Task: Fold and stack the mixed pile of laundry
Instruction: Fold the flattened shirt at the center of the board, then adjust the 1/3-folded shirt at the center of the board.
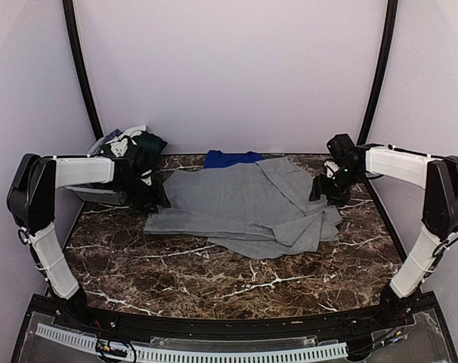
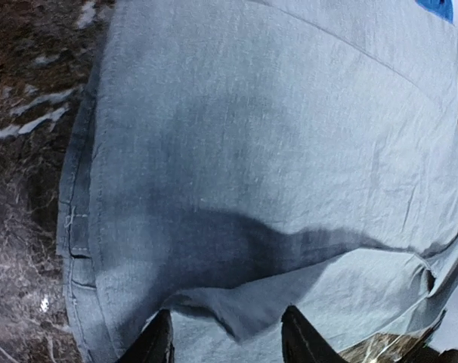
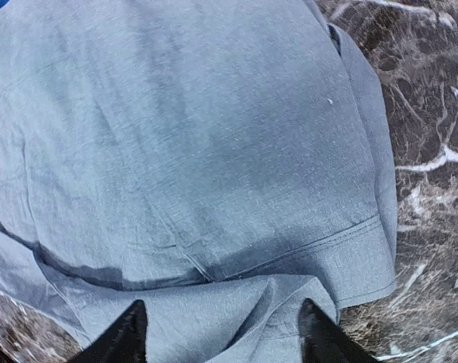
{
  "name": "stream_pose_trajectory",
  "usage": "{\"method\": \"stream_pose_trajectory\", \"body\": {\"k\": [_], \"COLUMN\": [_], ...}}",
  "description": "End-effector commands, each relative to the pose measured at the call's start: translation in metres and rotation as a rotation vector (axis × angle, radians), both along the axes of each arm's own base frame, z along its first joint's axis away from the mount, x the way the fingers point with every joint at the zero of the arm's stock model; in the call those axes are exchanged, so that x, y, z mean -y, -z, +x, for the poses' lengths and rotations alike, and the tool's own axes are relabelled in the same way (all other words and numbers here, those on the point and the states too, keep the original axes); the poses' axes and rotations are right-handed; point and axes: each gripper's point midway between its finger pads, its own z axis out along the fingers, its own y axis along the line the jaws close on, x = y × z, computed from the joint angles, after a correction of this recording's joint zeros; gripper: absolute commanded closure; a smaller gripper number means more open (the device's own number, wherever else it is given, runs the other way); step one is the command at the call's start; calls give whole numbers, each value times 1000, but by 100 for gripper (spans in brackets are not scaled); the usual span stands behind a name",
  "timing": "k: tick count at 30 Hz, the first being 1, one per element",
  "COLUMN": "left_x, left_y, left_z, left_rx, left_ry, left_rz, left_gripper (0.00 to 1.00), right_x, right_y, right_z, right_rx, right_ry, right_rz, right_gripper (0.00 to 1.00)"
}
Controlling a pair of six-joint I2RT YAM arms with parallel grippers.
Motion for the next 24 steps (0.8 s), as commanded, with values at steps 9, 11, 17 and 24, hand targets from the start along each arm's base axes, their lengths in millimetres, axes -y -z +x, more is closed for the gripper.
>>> {"method": "stream_pose_trajectory", "body": {"k": [9, 11, 17, 24], "left_x": [27, 53, 132, 206], "left_y": [-89, -81, -49, -33], "left_z": [-55, -76, -124, -140], "left_rx": [350, 339, 352, 601], "left_ry": [279, 392, 697, 1056], "left_rz": [-76, -109, -62, 38], "left_gripper": [40, 43, 64, 58], "right_x": [-39, -57, -69, -56], "right_y": [-79, -85, -63, -60], "right_z": [-89, -107, -125, -112], "right_rx": [154, 166, 100, 105], "right_ry": [-197, -270, -318, -246], "right_rz": [275, 289, 274, 264], "right_gripper": [29, 31, 36, 36]}}
